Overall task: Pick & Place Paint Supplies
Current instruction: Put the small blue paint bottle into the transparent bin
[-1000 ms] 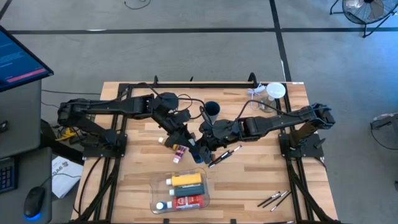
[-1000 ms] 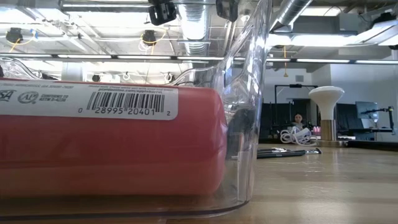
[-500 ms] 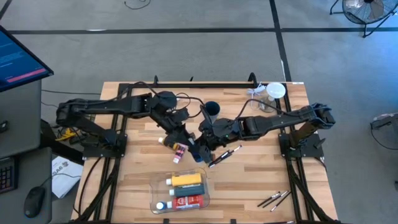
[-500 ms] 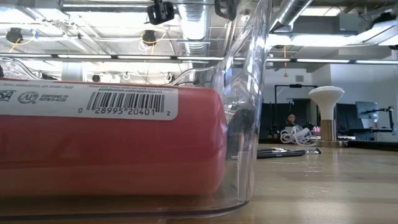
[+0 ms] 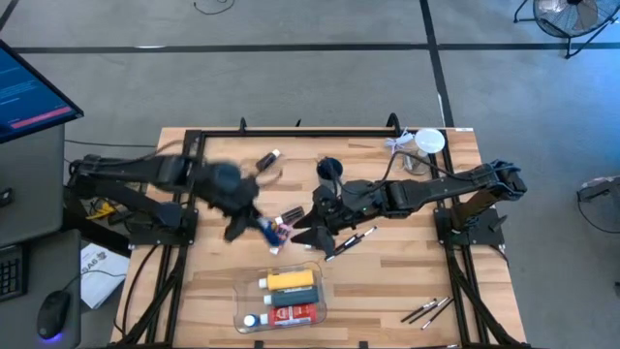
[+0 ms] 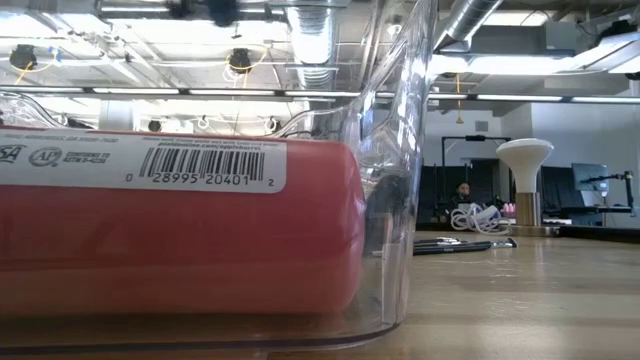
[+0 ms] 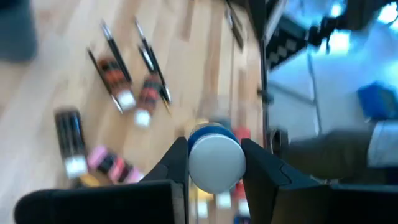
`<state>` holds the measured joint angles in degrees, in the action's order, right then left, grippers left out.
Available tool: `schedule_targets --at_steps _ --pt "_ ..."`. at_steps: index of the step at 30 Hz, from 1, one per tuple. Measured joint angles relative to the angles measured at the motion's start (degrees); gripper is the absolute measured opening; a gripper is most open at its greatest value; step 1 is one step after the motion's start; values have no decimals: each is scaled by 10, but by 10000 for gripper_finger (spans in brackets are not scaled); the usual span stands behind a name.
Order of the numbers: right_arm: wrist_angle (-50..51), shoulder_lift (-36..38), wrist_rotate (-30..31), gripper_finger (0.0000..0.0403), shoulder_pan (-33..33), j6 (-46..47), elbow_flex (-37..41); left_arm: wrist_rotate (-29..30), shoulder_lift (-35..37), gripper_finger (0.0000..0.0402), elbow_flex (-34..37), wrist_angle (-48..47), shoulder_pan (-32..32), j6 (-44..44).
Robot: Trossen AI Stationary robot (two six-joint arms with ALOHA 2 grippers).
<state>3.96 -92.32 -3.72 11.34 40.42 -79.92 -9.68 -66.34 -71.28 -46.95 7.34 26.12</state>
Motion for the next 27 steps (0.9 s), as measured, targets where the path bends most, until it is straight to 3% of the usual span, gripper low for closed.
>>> schedule_targets --at_steps 7,11,16,20,27 --pt "1 9 -56 248 2 -5 0 181 -42 66 0 -57 218 123" --pt "11 15 -87 248 2 -18 0 228 -115 66 -8 -76 299 225" --pt "42 21 -132 249 4 -19 0 287 -237 66 -86 -111 340 301" --pt "60 21 -152 249 16 -30 0 312 -321 66 -167 -197 343 366" --pt "81 21 -158 249 45 -61 0 323 -387 66 -217 -223 379 513"
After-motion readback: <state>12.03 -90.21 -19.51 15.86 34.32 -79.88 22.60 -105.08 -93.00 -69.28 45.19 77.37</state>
